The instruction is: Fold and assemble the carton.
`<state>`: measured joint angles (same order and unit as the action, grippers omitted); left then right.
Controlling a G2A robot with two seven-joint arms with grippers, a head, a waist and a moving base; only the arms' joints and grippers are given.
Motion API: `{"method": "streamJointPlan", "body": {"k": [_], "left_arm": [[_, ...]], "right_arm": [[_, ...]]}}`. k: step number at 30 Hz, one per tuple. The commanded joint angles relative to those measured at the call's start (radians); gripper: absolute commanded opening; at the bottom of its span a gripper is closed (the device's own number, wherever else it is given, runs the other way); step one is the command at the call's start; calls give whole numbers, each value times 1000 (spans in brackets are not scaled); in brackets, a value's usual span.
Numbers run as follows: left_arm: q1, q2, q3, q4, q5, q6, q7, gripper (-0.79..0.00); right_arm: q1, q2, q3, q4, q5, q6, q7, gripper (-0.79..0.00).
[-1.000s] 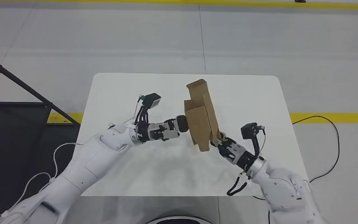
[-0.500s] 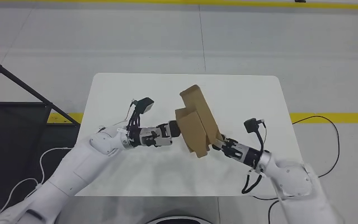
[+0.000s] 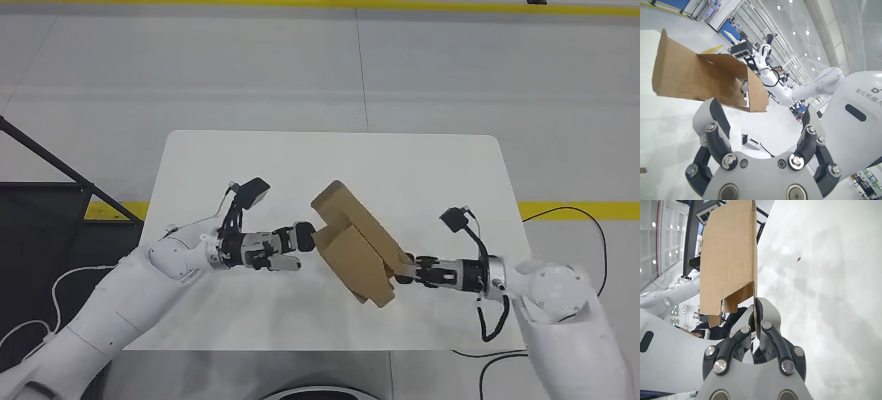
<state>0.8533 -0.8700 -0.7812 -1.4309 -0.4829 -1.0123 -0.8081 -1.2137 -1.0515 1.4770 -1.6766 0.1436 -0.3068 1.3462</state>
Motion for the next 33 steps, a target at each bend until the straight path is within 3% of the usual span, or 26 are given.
{"method": "streamJointPlan", "body": {"k": [1,8,14,20,33], "left_arm": [[4,22,-2,-16,-2,0,0,0],[7,81,-10,-63,-31,0,0,0],[-54,122,100,-76,5,21,-21,0],[-137,131,192,-41,-16,19,-19,0],[-238,134,326,-18,-52,0,0,0]], "right_arm": [[20,4,-5,15,7,9,37,-785],[87,15,-47,64,24,46,157,-785],[132,18,-91,100,38,61,190,-785],[155,27,-132,113,43,60,190,-785],[185,60,-199,132,83,40,190,-785]]}}
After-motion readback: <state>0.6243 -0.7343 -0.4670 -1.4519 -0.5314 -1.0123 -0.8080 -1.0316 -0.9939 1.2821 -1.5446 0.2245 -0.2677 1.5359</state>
